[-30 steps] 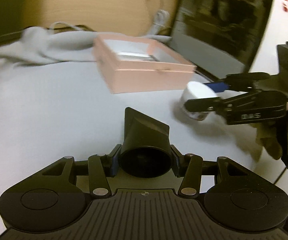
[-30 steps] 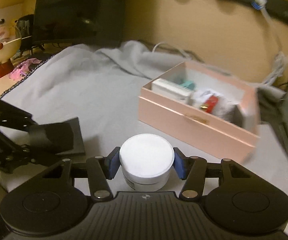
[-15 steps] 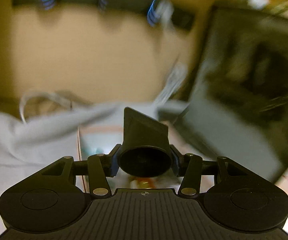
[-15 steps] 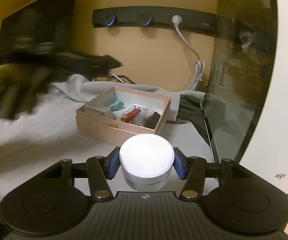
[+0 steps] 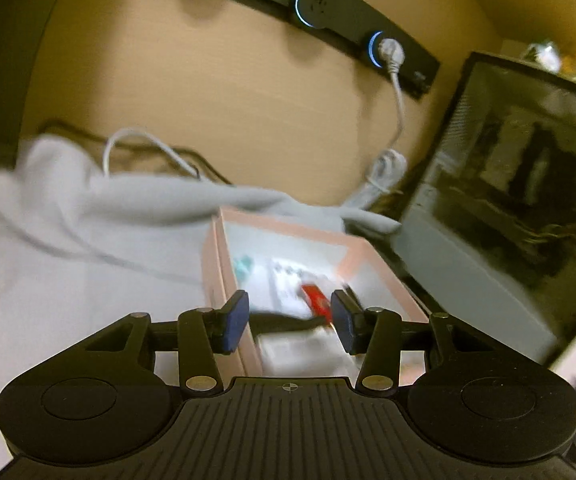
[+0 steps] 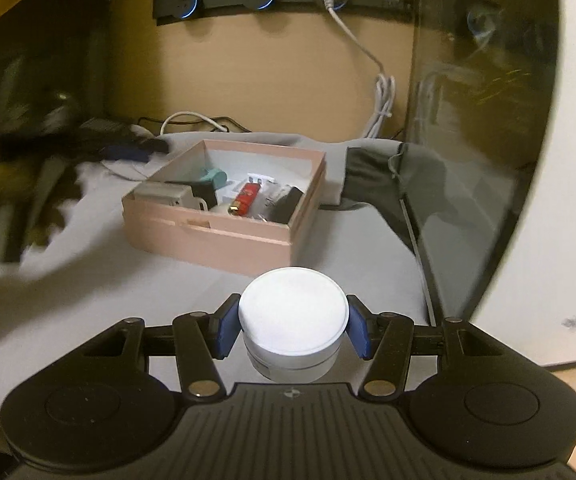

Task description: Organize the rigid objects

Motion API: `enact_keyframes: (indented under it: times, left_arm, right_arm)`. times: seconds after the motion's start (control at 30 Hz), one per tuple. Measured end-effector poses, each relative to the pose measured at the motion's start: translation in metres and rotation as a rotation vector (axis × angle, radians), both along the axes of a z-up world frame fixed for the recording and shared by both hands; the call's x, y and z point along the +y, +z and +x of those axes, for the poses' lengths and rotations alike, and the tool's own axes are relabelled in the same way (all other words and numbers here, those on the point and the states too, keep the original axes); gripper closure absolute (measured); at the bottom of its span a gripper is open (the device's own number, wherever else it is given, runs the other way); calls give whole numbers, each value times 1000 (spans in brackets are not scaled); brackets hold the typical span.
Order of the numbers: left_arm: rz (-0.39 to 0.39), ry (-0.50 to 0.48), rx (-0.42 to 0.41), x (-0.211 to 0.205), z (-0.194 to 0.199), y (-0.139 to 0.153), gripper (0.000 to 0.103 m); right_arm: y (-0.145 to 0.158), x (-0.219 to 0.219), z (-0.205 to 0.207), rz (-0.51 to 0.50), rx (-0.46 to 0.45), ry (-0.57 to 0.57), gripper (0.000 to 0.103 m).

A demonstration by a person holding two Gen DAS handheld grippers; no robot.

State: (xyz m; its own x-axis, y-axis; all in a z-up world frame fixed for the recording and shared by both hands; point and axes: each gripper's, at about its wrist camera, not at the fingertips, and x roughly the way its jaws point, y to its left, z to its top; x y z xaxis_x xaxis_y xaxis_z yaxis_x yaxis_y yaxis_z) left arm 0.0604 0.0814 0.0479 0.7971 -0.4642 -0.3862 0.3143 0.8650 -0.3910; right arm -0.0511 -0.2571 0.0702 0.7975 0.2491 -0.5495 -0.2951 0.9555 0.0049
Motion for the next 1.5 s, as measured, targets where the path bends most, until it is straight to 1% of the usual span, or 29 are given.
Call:
enact_keyframes:
  times: [0.07, 0.17, 0.2, 0.27, 0.3, 0.33, 0.5, 0.57, 0.6, 0.7, 0.8, 0.9, 0.97, 1.03, 1.1, 1.17, 1.2, 1.23, 1.3, 1.37, 1.43, 1.47, 1.5]
  left_arm:
    - [-56, -31, -8, 10, -7, -8, 54]
    - [-108, -41, -60, 23, -13, -16, 54]
    - [-118, -43, -47, 26, -12, -19, 54]
    - [-134, -38, 31, 29, -9, -18, 56]
    - [-146, -41, 44, 31, -12, -17, 56]
    - [-139, -52, 42, 31, -15, -17, 56]
    - [-31, -147, 11, 15, -31, -16, 56]
    - [22, -152, -3, 7, -35, -18, 57]
    - [43, -159, 6, 4, -35, -20, 57]
    - [53, -165, 44, 2, -34, -25, 58]
    - [74, -145, 52, 4, -33, -29, 58]
    - [90, -134, 71, 4, -32, -33, 58]
    - [96, -137, 83, 5, -29, -36, 58]
    - [100, -149, 90, 3, -26, -39, 58]
    - [102, -152, 94, 3, -24, -42, 57]
    - [93, -161, 93, 5, -24, -43, 56]
    - [93, -158, 93, 5, -24, -43, 56]
    - [115, -127, 95, 4, -27, -43, 57]
    - [218, -45, 99, -2, -37, -41, 57]
    - [298, 12, 143, -9, -48, -41, 57]
    - [329, 19, 183, -15, -59, -44, 56]
    - [362, 26, 166, -21, -66, -44, 56]
    - [414, 29, 153, -29, -73, -45, 56]
  right_arm:
    - [9, 8, 16, 16, 2, -2, 49]
    - [28, 23, 45, 41, 8, -2, 49]
    - [33, 29, 58, 49, 21, -1, 49]
    - [42, 42, 86, 62, 56, -15, 49]
    - [44, 49, 101, 68, 76, -27, 49]
    - [47, 55, 117, 76, 98, -39, 49]
    - [43, 96, 199, 82, 187, -77, 49]
    - [37, 115, 225, 47, 188, -83, 49]
    - [33, 123, 237, 35, 189, -93, 49]
    - [20, 136, 268, 49, 221, -114, 49]
    - [10, 141, 287, 42, 280, -106, 46]
    - [14, 138, 274, 32, 250, -130, 44]
    - [23, 132, 252, 28, 206, -127, 44]
    - [34, 120, 220, 36, 165, -106, 43]
    - [43, 107, 180, 30, 115, -84, 41]
    - [48, 94, 138, 22, 74, -74, 31]
    - [48, 88, 123, 15, 68, -79, 30]
    - [46, 83, 107, 3, 68, -89, 30]
    - [35, 72, 79, -10, 72, -82, 26]
    - [18, 67, 61, -32, 88, -58, 25]
    - [-2, 66, 54, -56, 129, -47, 25]
    - [-11, 66, 55, -57, 155, -38, 25]
    - [-18, 65, 55, -51, 176, -28, 25]
